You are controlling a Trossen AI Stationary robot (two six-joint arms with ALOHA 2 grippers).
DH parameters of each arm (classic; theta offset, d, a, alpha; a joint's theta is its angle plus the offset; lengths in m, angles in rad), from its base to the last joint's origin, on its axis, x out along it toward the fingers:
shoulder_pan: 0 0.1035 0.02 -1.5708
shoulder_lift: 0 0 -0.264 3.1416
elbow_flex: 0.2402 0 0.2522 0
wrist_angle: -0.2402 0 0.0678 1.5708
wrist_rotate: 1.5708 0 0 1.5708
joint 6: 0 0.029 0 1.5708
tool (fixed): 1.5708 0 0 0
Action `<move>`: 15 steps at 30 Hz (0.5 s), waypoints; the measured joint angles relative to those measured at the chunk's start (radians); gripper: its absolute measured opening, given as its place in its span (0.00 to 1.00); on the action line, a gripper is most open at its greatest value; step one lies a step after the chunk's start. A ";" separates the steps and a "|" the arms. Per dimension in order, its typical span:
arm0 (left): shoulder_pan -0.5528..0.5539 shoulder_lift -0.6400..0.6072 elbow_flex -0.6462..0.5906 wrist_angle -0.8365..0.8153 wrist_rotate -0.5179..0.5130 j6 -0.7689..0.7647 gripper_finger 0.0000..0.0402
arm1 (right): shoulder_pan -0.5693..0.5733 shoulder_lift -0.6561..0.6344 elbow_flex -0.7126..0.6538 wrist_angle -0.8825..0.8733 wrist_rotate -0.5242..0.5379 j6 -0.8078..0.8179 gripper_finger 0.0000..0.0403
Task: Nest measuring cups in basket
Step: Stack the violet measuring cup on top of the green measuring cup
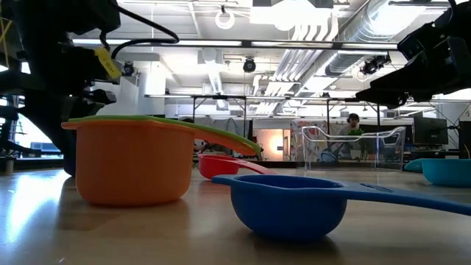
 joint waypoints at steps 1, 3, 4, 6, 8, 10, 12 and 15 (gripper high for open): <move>0.008 0.002 0.000 0.013 0.007 0.014 0.30 | 0.000 0.000 0.000 0.000 0.000 0.000 0.71; 0.024 0.003 0.000 0.021 0.019 0.038 0.26 | 0.000 0.000 0.000 0.000 0.000 0.000 0.71; 0.031 0.003 0.000 0.026 0.024 0.044 0.24 | 0.000 0.000 0.000 0.000 0.000 0.000 0.71; 0.044 0.003 0.000 0.033 0.042 0.045 0.18 | 0.000 0.000 0.000 0.000 0.000 0.000 0.71; 0.055 0.003 0.000 0.030 0.059 0.046 0.12 | 0.000 0.000 0.000 0.000 0.000 0.000 0.71; 0.062 0.002 0.001 0.032 0.069 0.047 0.06 | 0.000 0.000 0.000 0.000 0.000 0.000 0.71; 0.067 0.001 0.003 0.038 0.072 0.047 0.03 | 0.000 0.000 0.000 0.000 0.000 0.000 0.71; 0.067 0.001 0.003 0.039 0.075 0.047 0.04 | 0.000 0.000 0.000 0.000 0.000 0.000 0.71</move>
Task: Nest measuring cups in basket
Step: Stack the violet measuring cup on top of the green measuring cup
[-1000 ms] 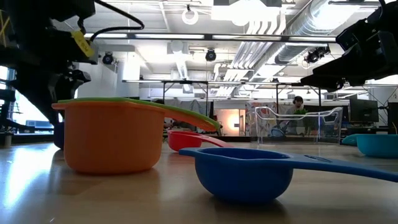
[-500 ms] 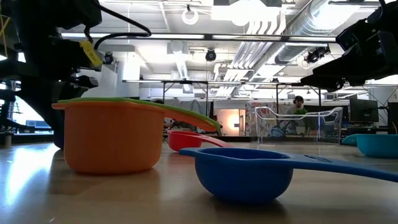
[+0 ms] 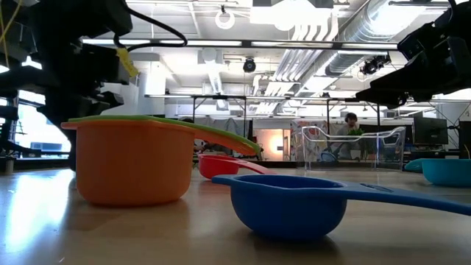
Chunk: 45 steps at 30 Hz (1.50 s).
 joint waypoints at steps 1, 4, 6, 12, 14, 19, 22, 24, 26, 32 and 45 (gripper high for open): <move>0.000 0.000 0.000 0.000 0.002 -0.001 0.04 | 0.000 0.000 0.000 0.000 0.000 0.000 0.71; 0.000 0.000 0.000 0.000 0.004 -0.030 0.04 | 0.000 0.000 0.000 0.000 0.000 0.000 0.71; 0.000 -0.007 -0.001 0.000 0.013 -0.078 0.03 | 0.000 0.000 0.000 0.000 0.000 0.000 0.71; -0.001 -0.008 0.064 -0.028 0.053 -0.180 0.02 | 0.000 0.000 0.000 0.000 0.000 0.000 0.71; -0.001 -0.008 0.109 -0.047 0.058 -0.214 0.02 | 0.000 0.000 0.000 0.000 0.000 0.000 0.71; -0.017 -0.009 0.235 -0.087 0.047 -0.314 0.02 | 0.000 0.000 0.000 0.000 0.000 0.000 0.71; -0.034 -0.009 0.297 -0.091 0.014 -0.373 0.02 | 0.000 0.000 0.000 0.000 0.000 0.000 0.71; -0.048 -0.009 0.333 -0.092 -0.005 -0.429 0.02 | 0.000 0.000 0.000 0.000 0.000 0.000 0.71; -0.064 -0.008 0.366 -0.087 -0.015 -0.496 0.02 | 0.000 0.000 0.000 0.000 0.000 0.000 0.71; -0.133 0.040 0.478 -0.095 -0.089 -0.669 0.02 | 0.000 0.000 0.000 0.000 0.000 0.000 0.71; -0.216 0.364 0.879 -0.364 -0.185 -0.928 0.02 | 0.000 0.000 0.000 0.000 0.000 0.000 0.71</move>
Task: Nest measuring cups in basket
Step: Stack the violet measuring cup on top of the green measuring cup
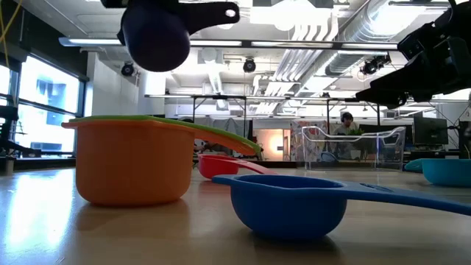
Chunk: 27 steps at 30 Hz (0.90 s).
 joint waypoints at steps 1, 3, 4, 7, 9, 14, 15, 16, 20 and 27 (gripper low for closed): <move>-0.007 0.026 0.024 -0.012 -0.008 -0.020 0.02 | 0.000 0.000 0.000 0.000 0.000 0.000 0.71; -0.018 0.075 0.068 -0.034 -0.028 -0.063 0.02 | 0.000 0.000 0.000 0.000 0.000 0.000 0.71; -0.024 0.096 0.087 -0.040 -0.033 -0.083 0.02 | 0.000 0.000 0.000 0.000 0.000 0.000 0.71; -0.036 0.155 0.138 -0.070 -0.031 -0.121 0.03 | 0.000 0.000 0.000 0.000 0.000 0.000 0.71; -0.044 0.188 0.168 -0.098 -0.021 -0.132 0.03 | 0.000 0.000 0.000 0.000 0.000 0.000 0.71; -0.067 0.239 0.229 -0.160 -0.016 -0.160 0.03 | 0.000 0.000 0.000 0.000 0.000 0.000 0.71; -0.071 0.243 0.233 -0.164 -0.011 -0.170 0.03 | 0.000 0.000 0.000 0.000 0.000 0.000 0.71; -0.077 0.244 0.235 -0.161 -0.009 -0.172 0.03 | 0.000 0.000 0.000 0.000 0.000 0.000 0.71; -0.095 0.244 0.235 -0.165 -0.014 -0.180 0.03 | 0.000 0.000 0.000 0.000 0.000 0.000 0.71; -0.121 0.245 0.235 -0.170 -0.036 -0.279 0.03 | 0.000 0.000 0.000 0.000 0.000 0.000 0.71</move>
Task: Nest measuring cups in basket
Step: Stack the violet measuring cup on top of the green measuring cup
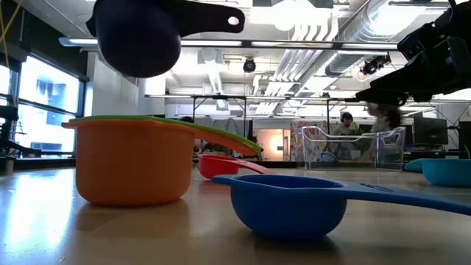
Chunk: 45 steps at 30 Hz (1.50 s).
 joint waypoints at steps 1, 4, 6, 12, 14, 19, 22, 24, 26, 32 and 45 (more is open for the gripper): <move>-0.002 0.005 0.001 0.002 -0.001 -0.011 0.03 | 0.000 0.000 0.000 0.000 0.000 0.000 0.71; -0.016 0.024 0.001 0.008 -0.003 -0.053 0.03 | 0.000 0.000 0.000 0.000 0.000 0.000 0.71; -0.025 0.043 0.001 0.039 -0.003 -0.074 0.03 | 0.000 0.000 0.000 0.000 0.000 0.000 0.71; -0.035 0.093 0.001 0.093 0.006 -0.121 0.03 | 0.000 0.005 0.000 0.000 0.000 0.000 0.71; -0.034 0.111 0.001 0.104 0.020 -0.125 0.03 | 0.000 0.005 0.000 0.000 0.000 0.000 0.71; -0.034 0.150 0.000 0.113 0.022 -0.132 0.03 | 0.000 0.006 0.000 0.000 0.000 0.000 0.71; -0.026 0.162 0.000 0.111 0.028 -0.137 0.03 | 0.000 0.006 0.000 0.000 0.000 0.000 0.71; -0.023 0.169 0.000 0.111 0.030 -0.141 0.03 | 0.000 0.005 0.000 0.000 0.000 0.000 0.71; -0.017 0.178 0.000 0.109 0.030 -0.141 0.03 | 0.000 0.006 0.000 0.000 0.000 0.000 0.71; -0.004 0.191 0.000 0.104 0.036 -0.158 0.04 | 0.000 0.006 0.000 0.000 0.000 0.000 0.71; 0.008 0.190 0.000 0.100 0.095 -0.172 0.22 | 0.000 0.005 0.000 0.000 0.000 0.000 0.71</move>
